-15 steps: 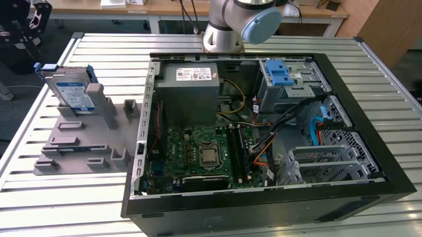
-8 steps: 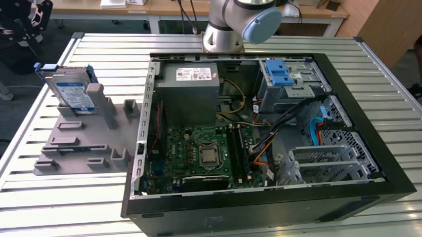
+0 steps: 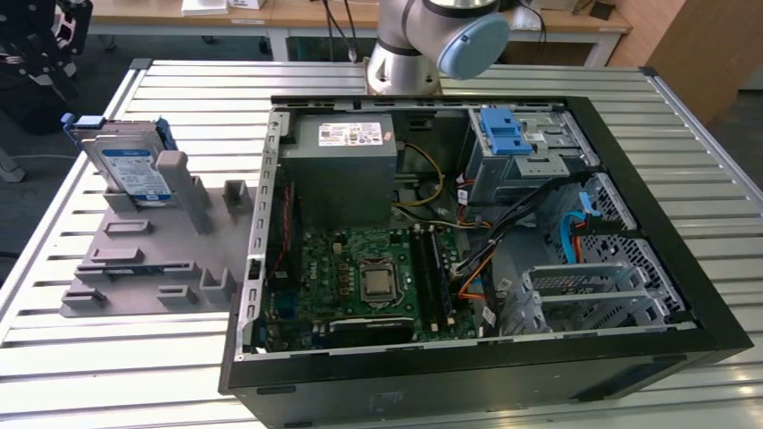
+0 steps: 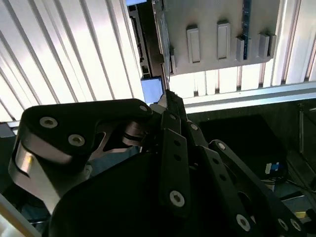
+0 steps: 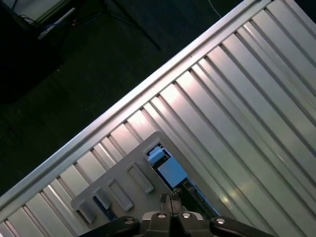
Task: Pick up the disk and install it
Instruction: 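Pick up the disk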
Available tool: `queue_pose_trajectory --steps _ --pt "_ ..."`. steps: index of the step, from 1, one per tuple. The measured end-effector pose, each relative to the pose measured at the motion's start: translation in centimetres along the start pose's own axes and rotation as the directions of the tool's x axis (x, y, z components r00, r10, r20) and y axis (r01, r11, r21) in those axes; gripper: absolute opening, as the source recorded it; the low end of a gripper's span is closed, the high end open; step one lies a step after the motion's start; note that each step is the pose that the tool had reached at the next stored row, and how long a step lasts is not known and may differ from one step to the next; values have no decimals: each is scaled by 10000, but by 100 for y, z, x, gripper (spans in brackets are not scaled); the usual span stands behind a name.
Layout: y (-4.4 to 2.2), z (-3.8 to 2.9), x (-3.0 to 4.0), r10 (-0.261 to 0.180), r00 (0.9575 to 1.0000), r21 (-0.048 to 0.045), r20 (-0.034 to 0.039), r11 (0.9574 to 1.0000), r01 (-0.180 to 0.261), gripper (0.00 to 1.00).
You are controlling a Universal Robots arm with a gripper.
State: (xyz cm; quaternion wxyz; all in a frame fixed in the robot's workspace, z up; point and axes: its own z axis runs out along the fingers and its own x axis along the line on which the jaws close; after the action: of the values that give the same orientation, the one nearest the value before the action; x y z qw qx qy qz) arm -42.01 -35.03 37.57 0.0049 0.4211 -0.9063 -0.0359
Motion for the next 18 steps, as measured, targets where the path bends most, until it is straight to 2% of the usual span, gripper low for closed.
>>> queue_pose_trajectory --steps 5,9,11,14,18 --pt "0 3 0 -617 9981 12 3 9981 617 11" --pt "-1 10 0 -852 9963 148 97 9963 850 11" --pt "-1 11 0 -1031 9946 194 120 9945 1028 11" --pt "-1 16 0 -1544 9880 191 94 9879 1542 11" --pt "-1 24 0 -2247 9744 171 52 9743 2246 11"
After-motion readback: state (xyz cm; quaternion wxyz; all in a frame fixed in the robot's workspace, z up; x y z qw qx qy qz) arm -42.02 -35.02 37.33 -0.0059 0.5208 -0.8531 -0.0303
